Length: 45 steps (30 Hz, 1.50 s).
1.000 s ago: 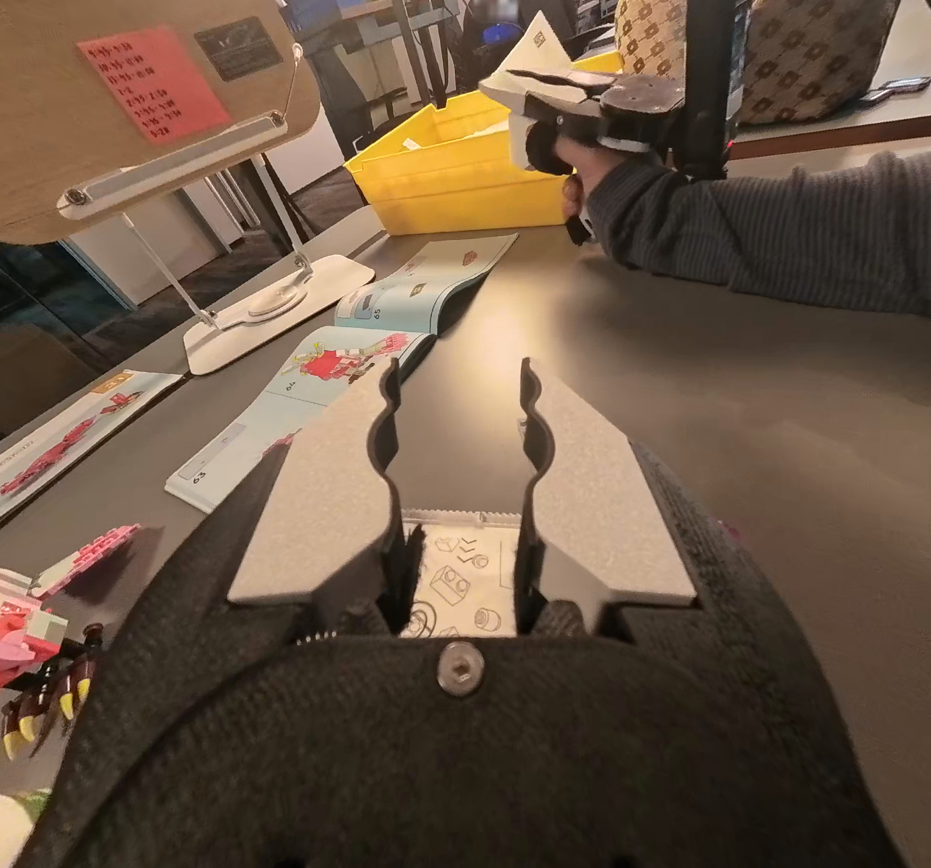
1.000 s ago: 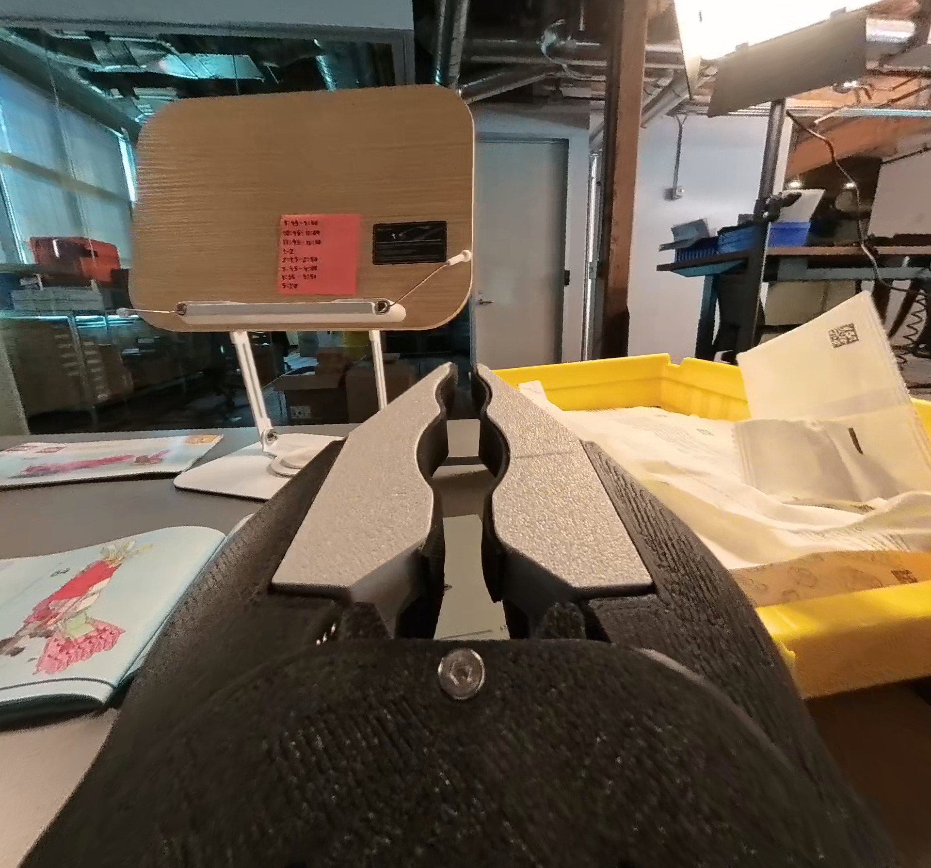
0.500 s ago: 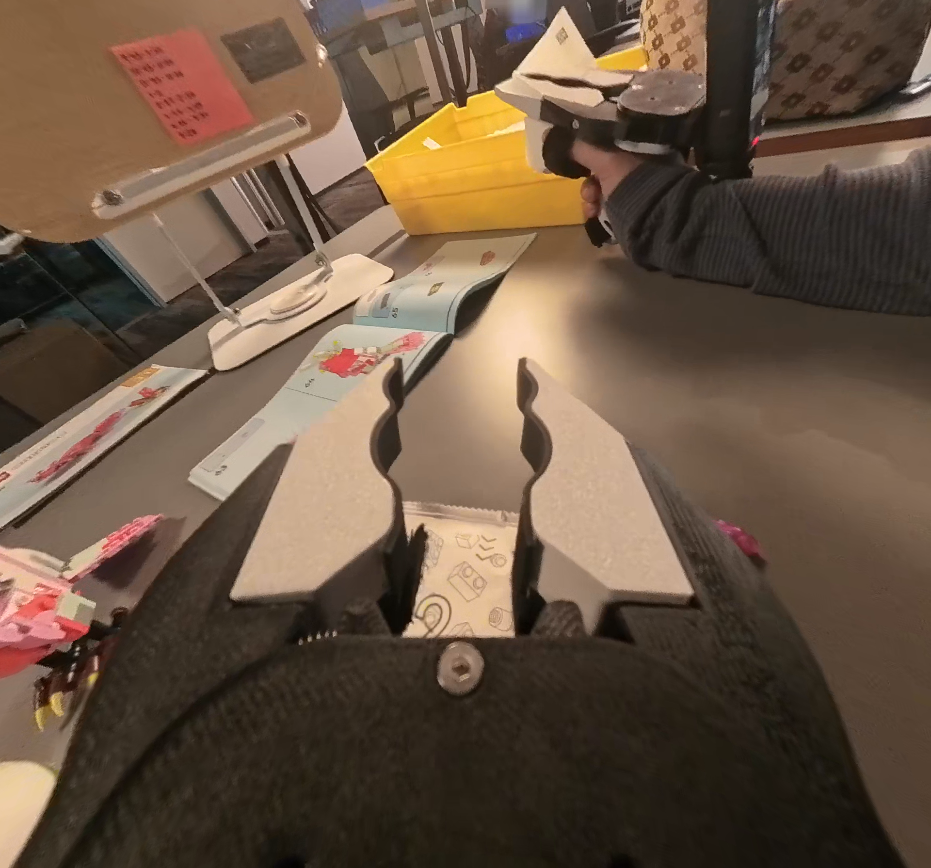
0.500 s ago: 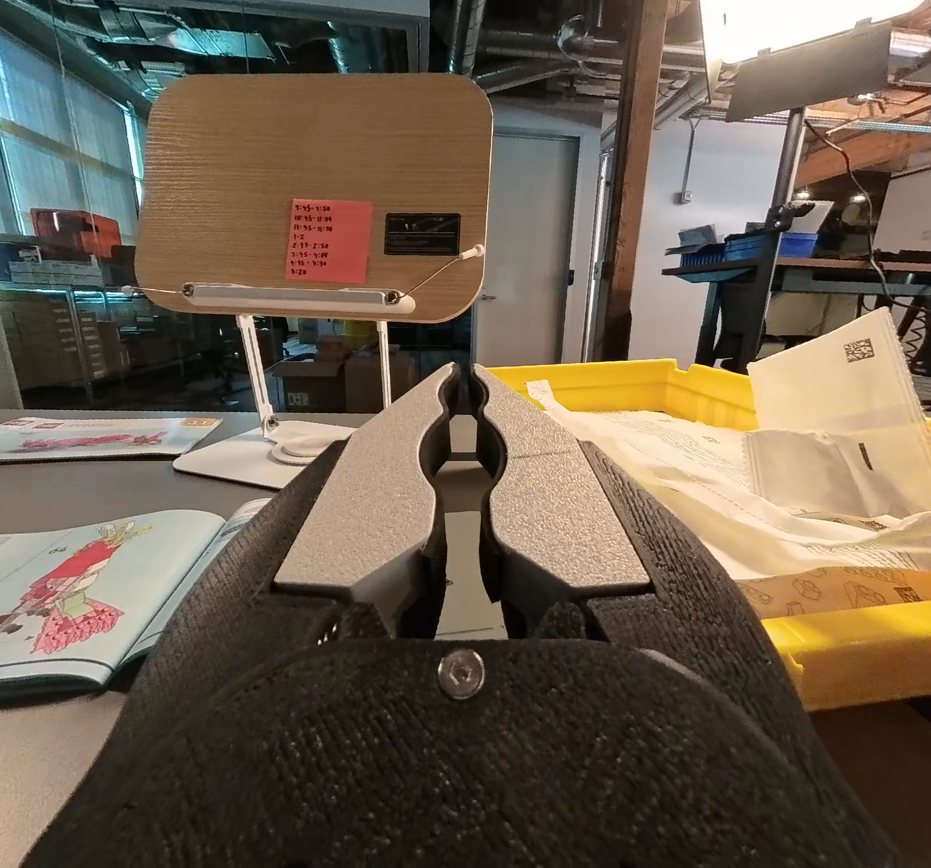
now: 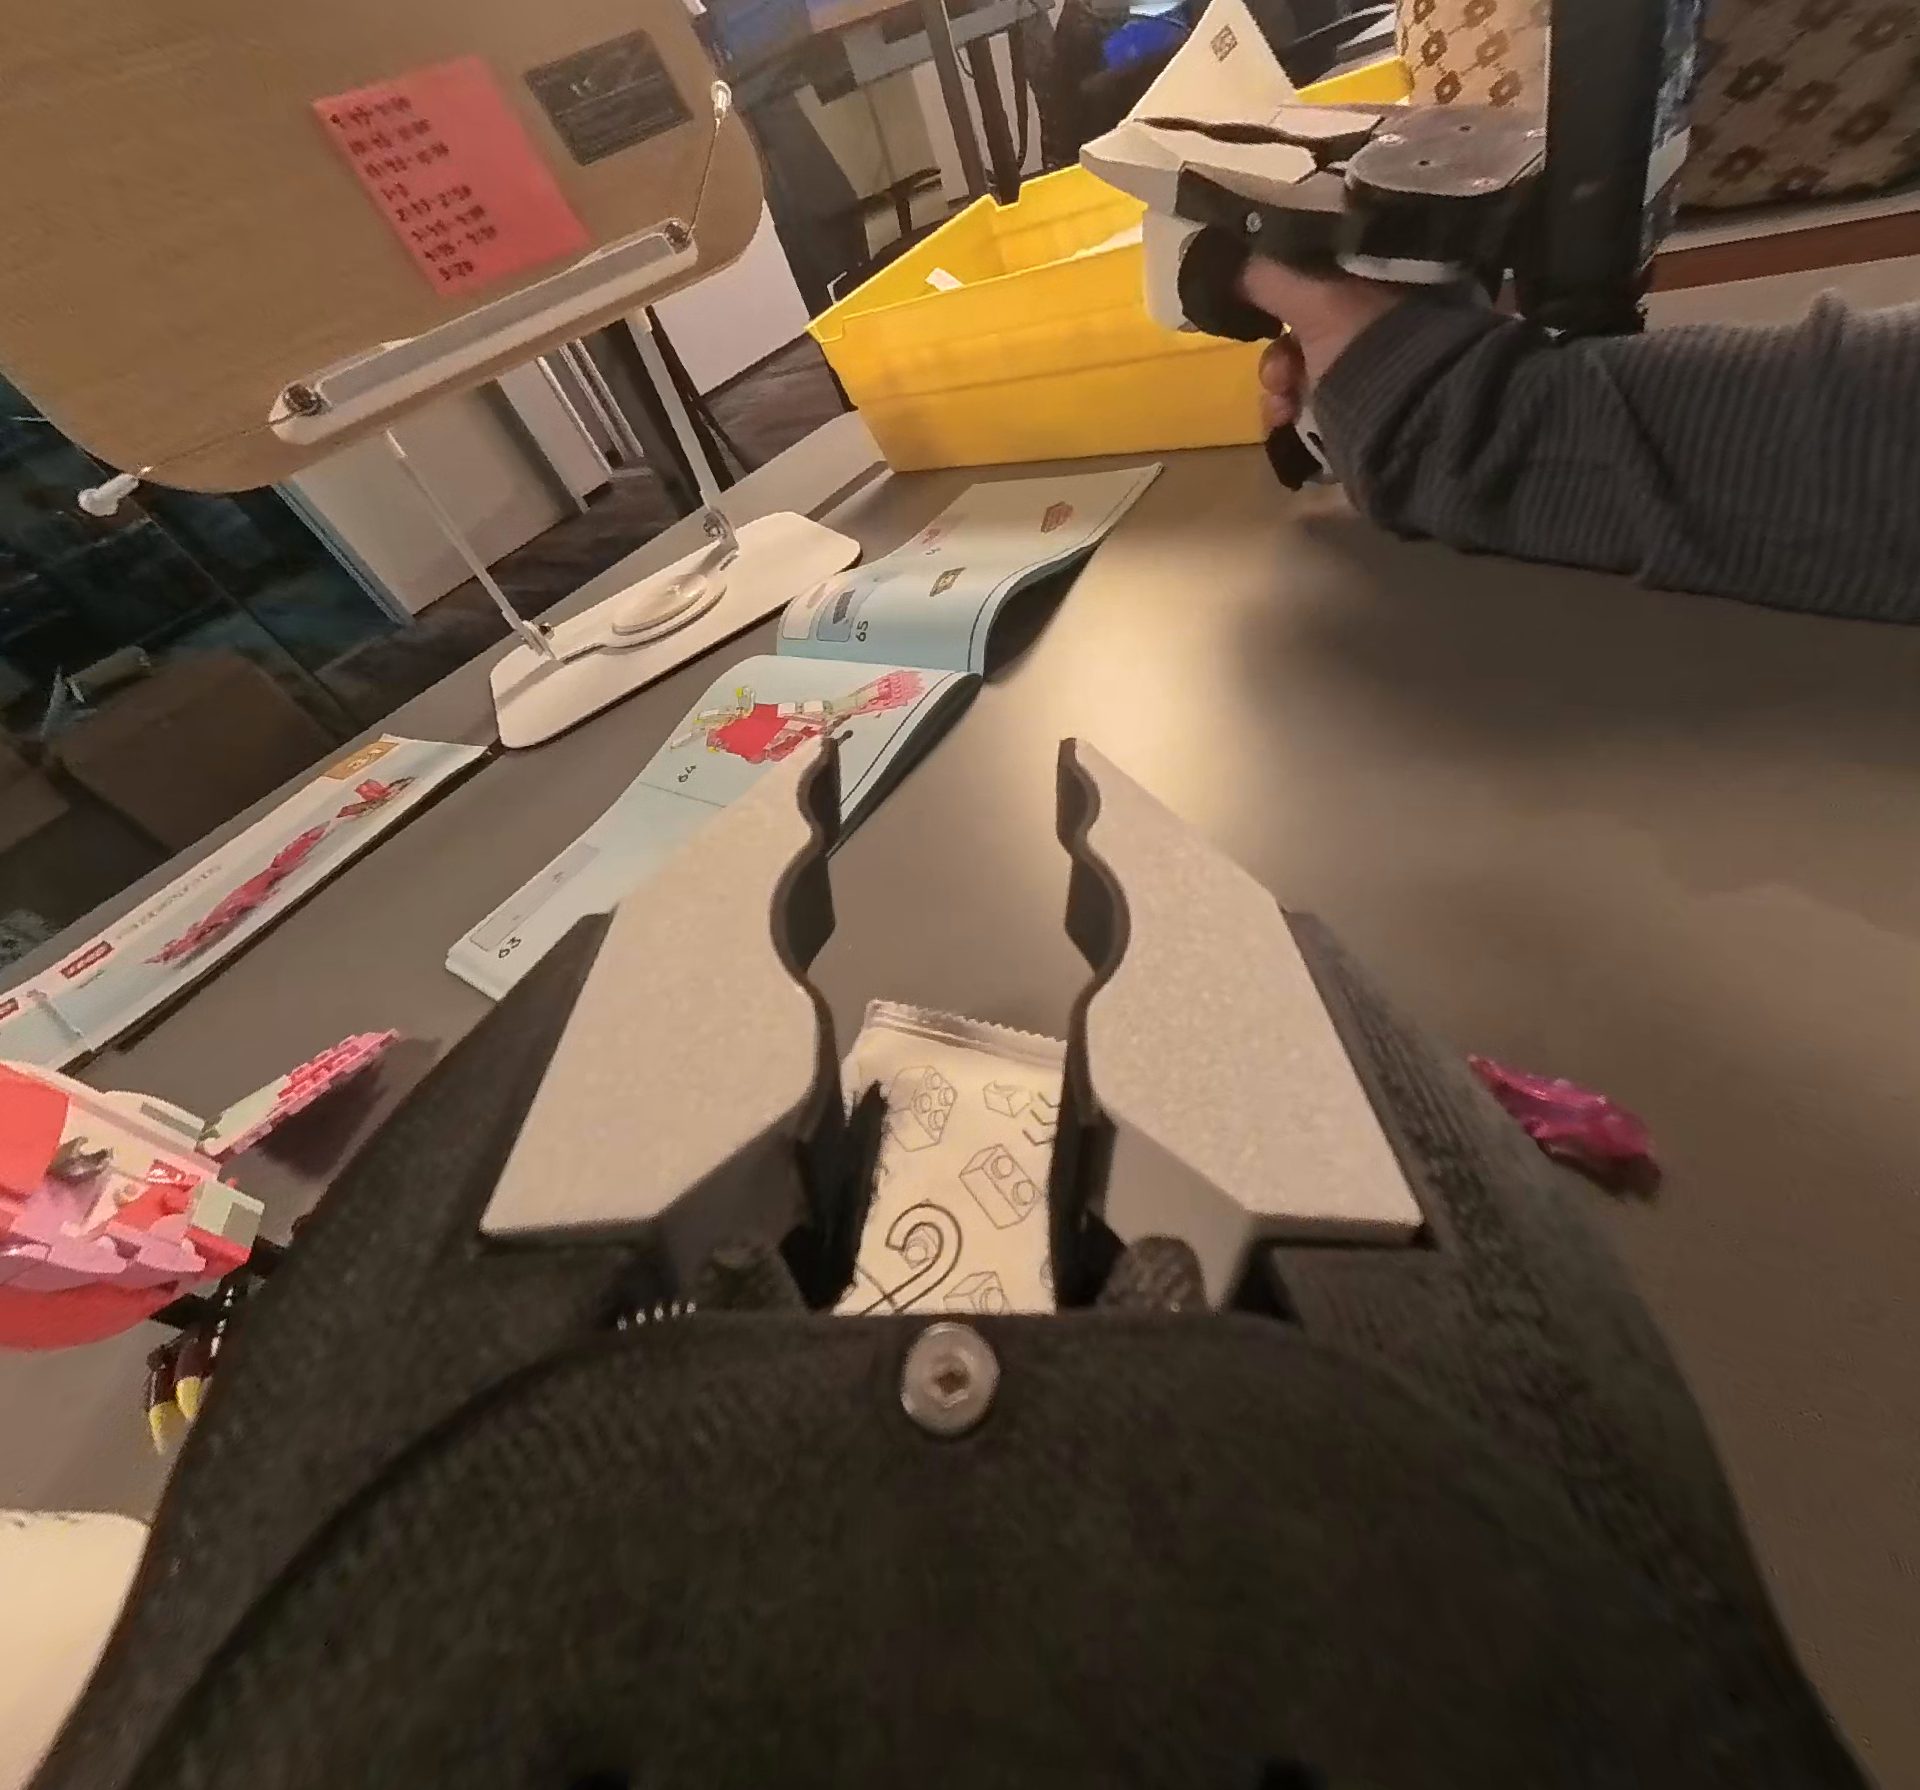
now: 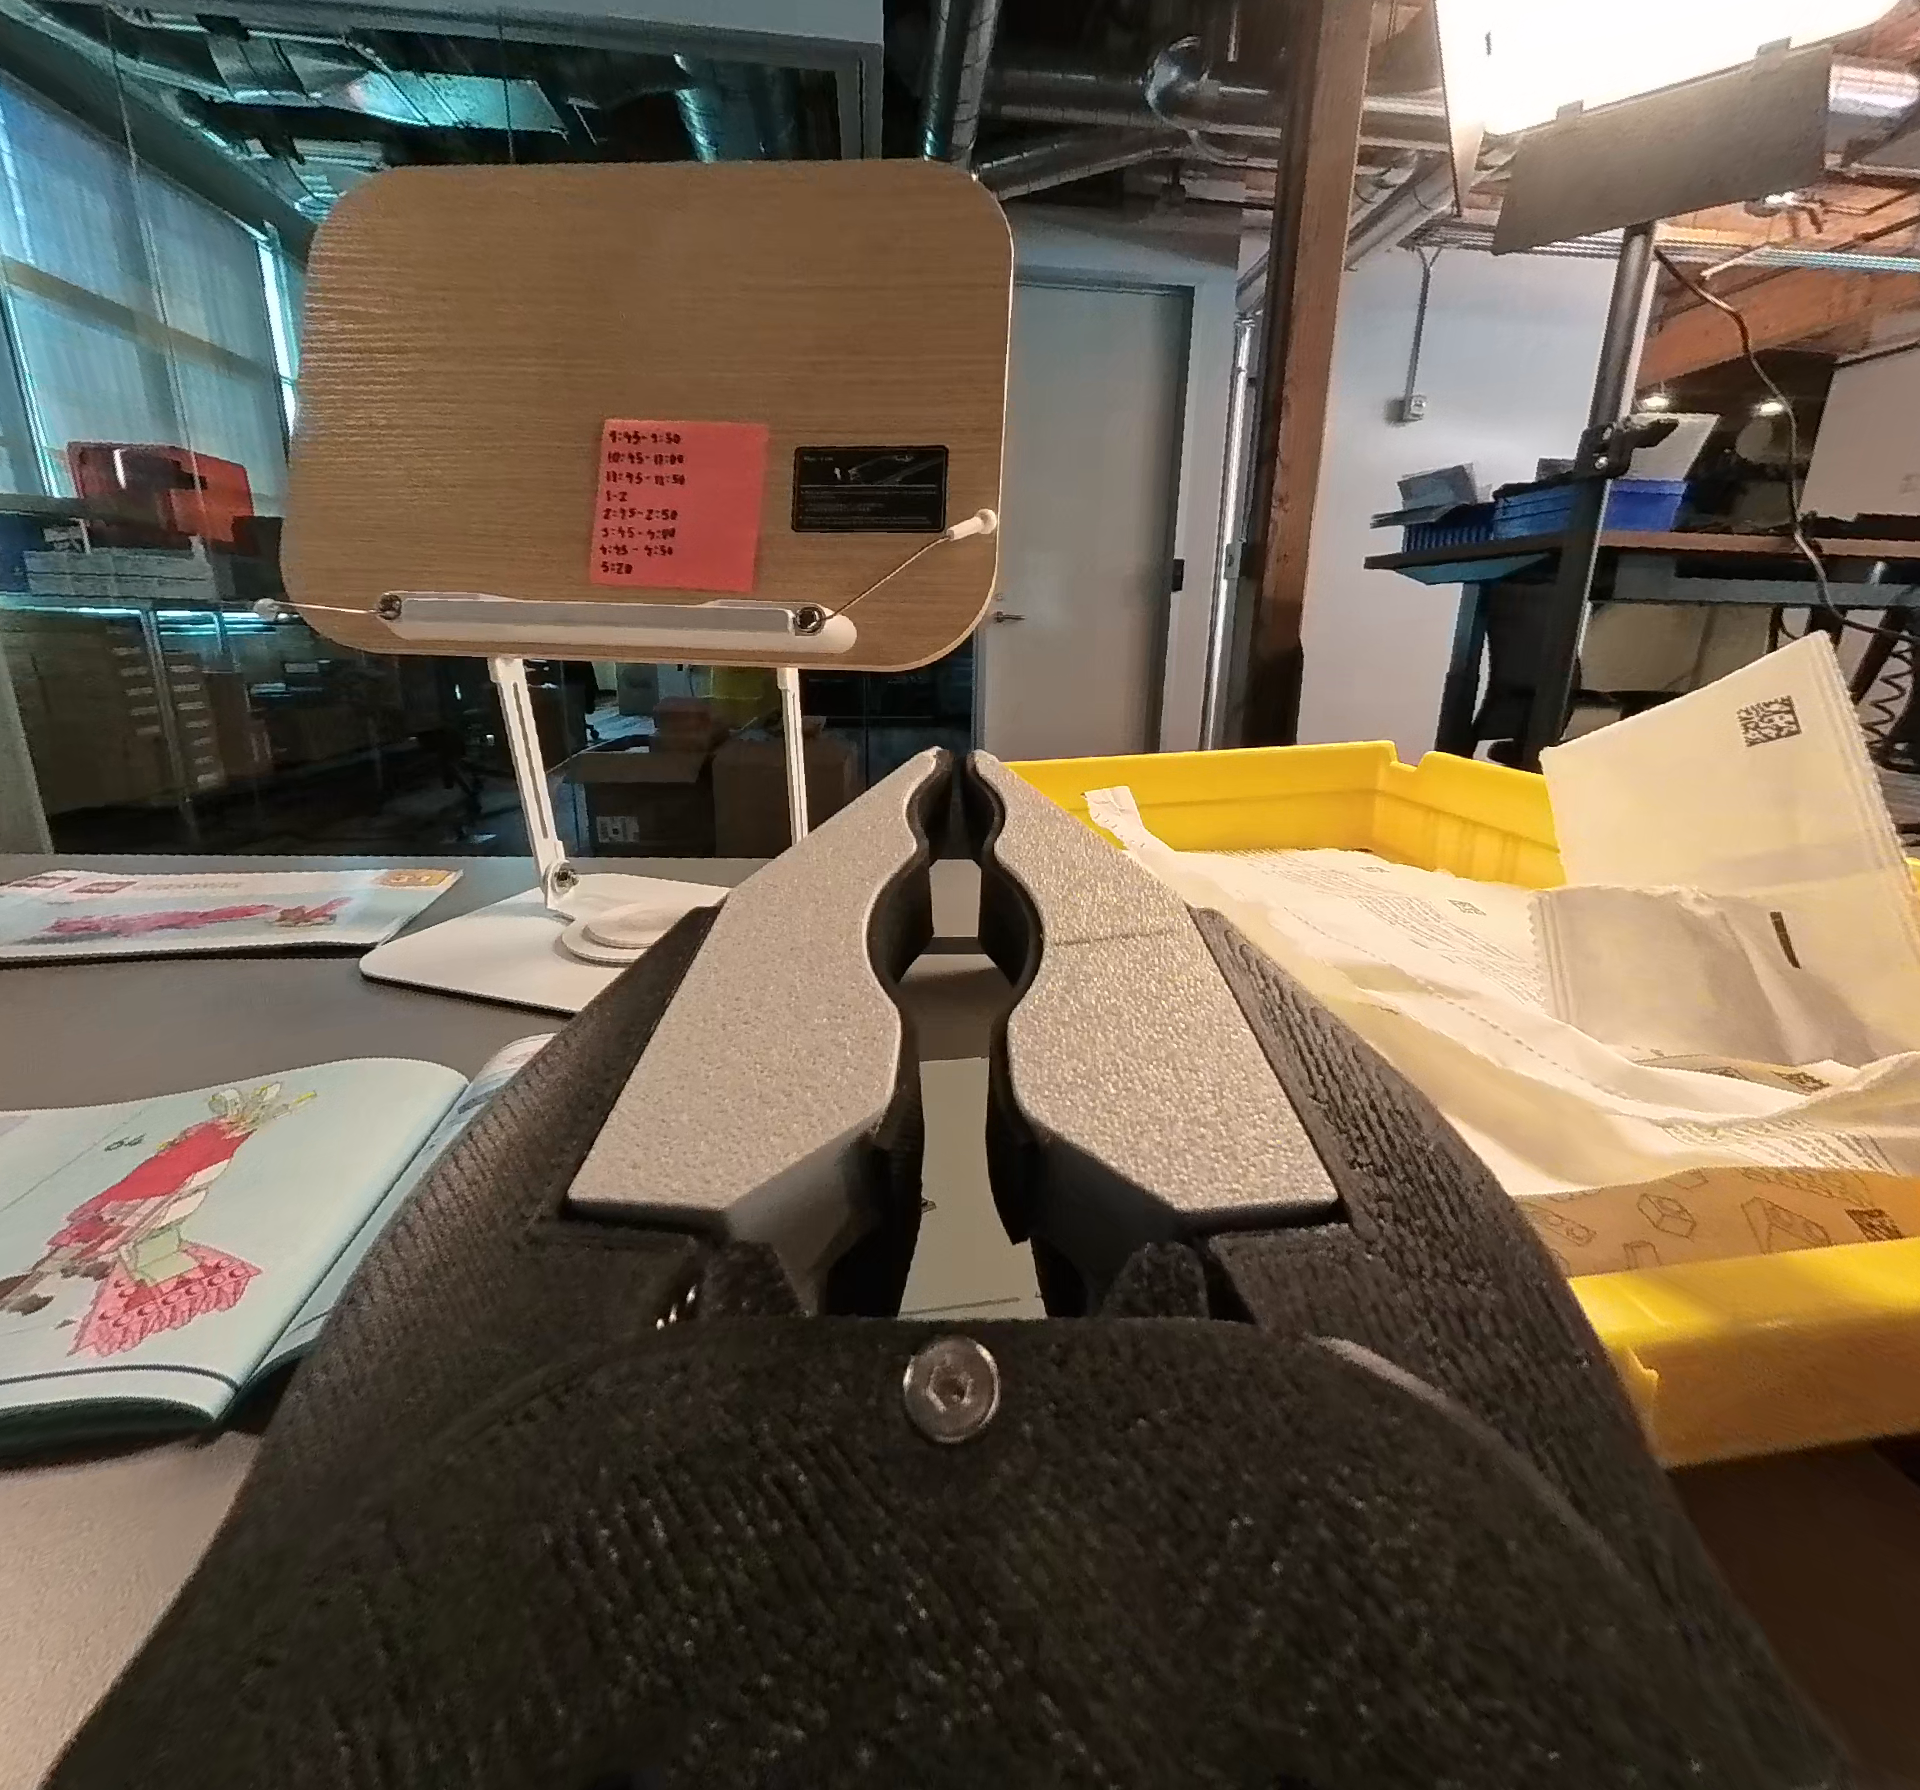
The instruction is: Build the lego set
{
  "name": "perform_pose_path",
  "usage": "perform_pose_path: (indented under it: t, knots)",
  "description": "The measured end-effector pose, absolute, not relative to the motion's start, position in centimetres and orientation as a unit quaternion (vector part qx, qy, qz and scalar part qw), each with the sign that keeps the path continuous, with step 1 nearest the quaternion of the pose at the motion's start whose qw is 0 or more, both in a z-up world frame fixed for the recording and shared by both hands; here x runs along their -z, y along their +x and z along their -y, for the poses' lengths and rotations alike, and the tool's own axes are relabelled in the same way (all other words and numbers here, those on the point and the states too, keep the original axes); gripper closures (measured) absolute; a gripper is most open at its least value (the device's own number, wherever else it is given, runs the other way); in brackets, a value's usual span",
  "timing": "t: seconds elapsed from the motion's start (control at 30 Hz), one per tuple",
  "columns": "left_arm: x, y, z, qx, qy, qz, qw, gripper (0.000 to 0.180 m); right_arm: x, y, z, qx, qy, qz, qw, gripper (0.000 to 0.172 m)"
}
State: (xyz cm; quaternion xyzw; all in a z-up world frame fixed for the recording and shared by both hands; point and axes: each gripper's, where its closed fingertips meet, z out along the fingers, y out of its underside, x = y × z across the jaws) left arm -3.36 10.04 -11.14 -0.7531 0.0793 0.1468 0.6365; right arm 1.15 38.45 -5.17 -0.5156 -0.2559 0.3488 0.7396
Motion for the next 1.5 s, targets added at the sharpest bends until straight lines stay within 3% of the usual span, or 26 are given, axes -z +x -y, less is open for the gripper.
perform_pose_path:
  t: [0.53,0.7,0.8,0.9,1.0,1.13,1.27,1.5]
  knots:
    - [7.2,-0.6,-8.6,-0.184,-0.658,-0.152,0.714,0.155,5.5,0.8,-37.9,-0.312,-0.505,0.282,0.754,0.172]
    - [1.2,1.1,-2.3,-0.152,-0.592,-0.092,0.786,0.156,5.5,0.7,-37.8,-0.312,-0.503,0.287,0.753,0.172]
    - [-2.6,0.0,4.9,-0.241,-0.532,-0.057,0.810,0.164,5.6,0.7,-38.0,-0.317,-0.509,0.281,0.749,0.172]
    - [-3.0,-6.5,10.9,-0.358,-0.588,0.039,0.724,0.160,5.6,0.5,-38.0,-0.314,-0.509,0.283,0.750,0.172]
    - [-1.4,-14.6,17.0,-0.414,-0.691,0.140,0.576,0.154,5.6,0.2,-37.7,-0.306,-0.505,0.292,0.752,0.172]
    - [0.9,-22.8,21.8,-0.377,-0.795,0.196,0.434,0.145,5.7,-0.1,-37.6,-0.302,-0.503,0.300,0.752,0.172]
    - [8.1,-26.5,24.3,-0.226,-0.912,0.238,0.245,0.147,5.8,-0.1,-37.6,-0.305,-0.505,0.300,0.750,0.172]
    - [15.2,-26.9,28.5,-0.102,-0.928,0.358,0.003,0.158,5.9,-0.1,-37.8,-0.312,-0.508,0.297,0.746,0.172]
